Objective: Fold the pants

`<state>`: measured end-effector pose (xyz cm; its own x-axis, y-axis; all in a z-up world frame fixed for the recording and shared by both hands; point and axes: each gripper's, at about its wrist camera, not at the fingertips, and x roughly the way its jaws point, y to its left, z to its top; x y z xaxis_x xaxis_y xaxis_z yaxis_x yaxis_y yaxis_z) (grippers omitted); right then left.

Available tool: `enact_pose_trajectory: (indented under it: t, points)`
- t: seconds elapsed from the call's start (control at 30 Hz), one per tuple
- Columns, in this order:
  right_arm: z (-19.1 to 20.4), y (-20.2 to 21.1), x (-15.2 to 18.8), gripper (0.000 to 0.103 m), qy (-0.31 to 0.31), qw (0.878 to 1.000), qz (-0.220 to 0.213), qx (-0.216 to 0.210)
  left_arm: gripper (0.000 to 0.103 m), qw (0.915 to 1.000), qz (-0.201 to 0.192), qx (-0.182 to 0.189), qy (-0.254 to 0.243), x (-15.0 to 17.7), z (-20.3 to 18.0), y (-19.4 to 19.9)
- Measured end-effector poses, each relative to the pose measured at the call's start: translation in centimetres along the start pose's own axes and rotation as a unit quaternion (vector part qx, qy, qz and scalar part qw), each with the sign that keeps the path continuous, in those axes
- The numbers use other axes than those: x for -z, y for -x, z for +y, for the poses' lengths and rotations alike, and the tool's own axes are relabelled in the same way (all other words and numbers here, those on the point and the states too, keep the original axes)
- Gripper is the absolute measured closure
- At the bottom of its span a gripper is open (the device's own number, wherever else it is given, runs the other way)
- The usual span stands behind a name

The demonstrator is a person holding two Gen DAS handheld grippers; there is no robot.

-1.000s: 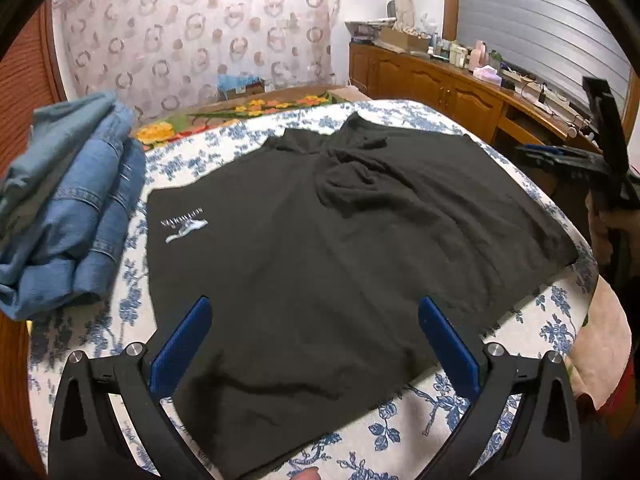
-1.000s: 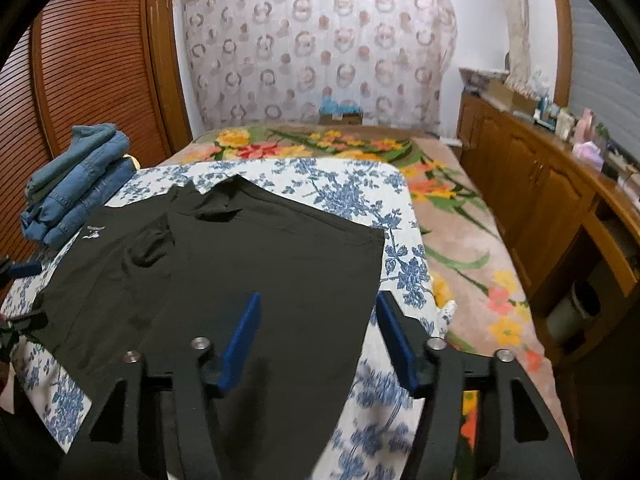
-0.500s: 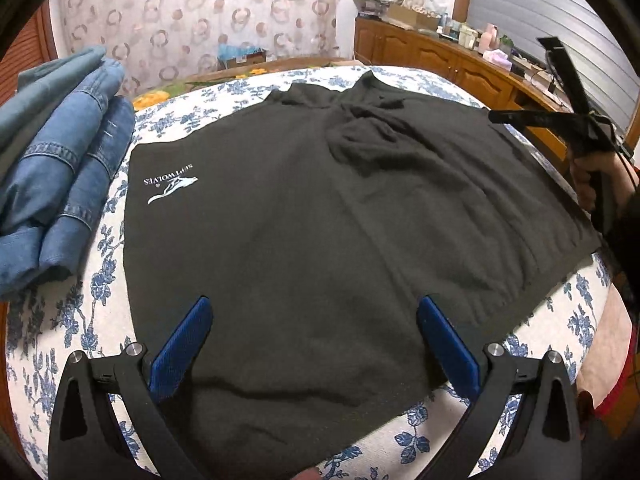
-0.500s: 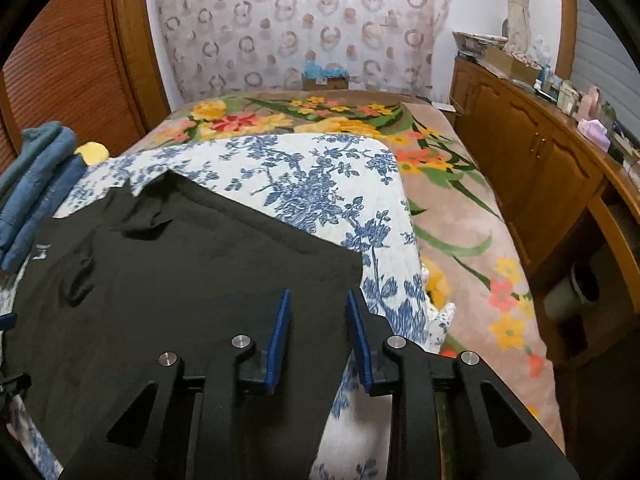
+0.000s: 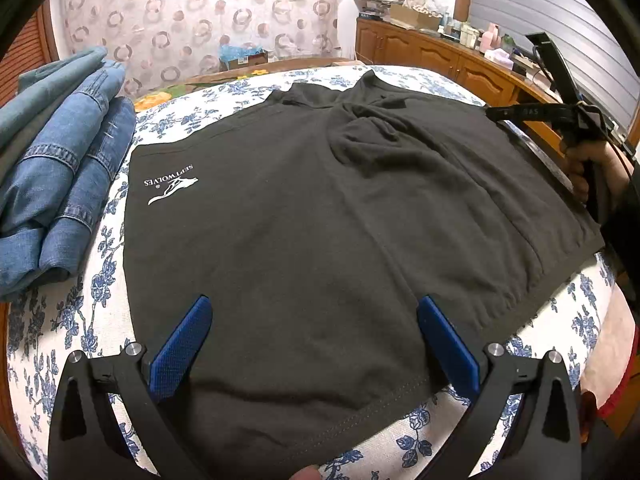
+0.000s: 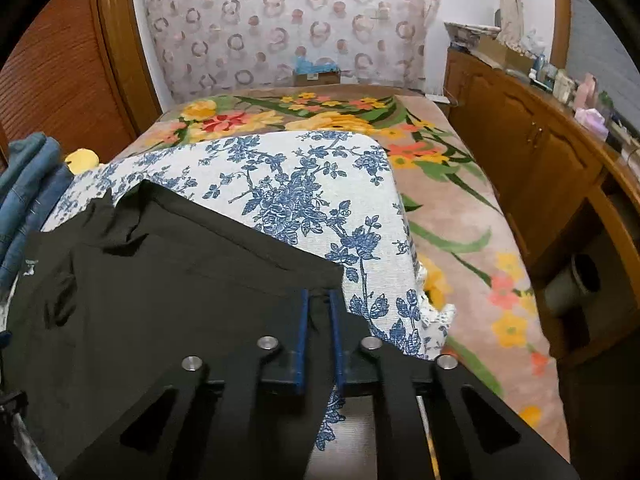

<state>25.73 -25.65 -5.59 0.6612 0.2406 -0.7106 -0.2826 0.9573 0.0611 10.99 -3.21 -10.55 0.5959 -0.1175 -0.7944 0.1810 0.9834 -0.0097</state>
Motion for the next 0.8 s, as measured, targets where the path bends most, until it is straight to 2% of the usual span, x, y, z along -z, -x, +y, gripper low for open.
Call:
enact_pose_trajectory:
  t: [0.1, 0.23, 0.5, 0.6, 0.67, 0.73, 0.8]
  points:
    - [-0.4, 0.4, 0.3, 0.099, -0.003, 1.0, 0.0, -0.005, 0.0, 1.0, 0.0, 0.0, 0.0, 0.0, 0.0, 0.0]
    - [-0.7, 0.5, 0.0, 0.1, -0.004, 1.0, -0.007, 0.024, 0.0, 1.0, 0.0, 0.0, 0.0, 0.0, 0.0, 0.0]
    - [-0.5, 1.5, 0.0, 0.1, -0.024, 0.999, -0.016, 0.024, 0.0, 1.0, -0.002, -0.001, 0.001, 0.0, 0.0, 0.0]
    - [0.7, 2.8, 0.2, 0.093, -0.004, 0.999, -0.028, 0.029, 0.0, 1.0, -0.002, -0.001, 0.002, 0.0, 0.0, 0.0]
    - [1.3, 4.0, 0.7, 0.08, -0.012, 0.999, -0.031, 0.0, 0.0, 1.0, -0.002, -0.001, 0.002, 0.0, 0.0, 0.0]
    - [2.6, 5.1, 1.6, 0.076, -0.004, 0.999, -0.033, -0.034, 0.0, 1.0, -0.002, -0.002, 0.002, 0.0, 0.1, 0.0]
    - [4.5, 6.1, 2.7, 0.071, 0.025, 0.998, -0.039, -0.039, 0.0, 1.0, -0.002, -0.001, 0.002, 0.0, 0.0, 0.0]
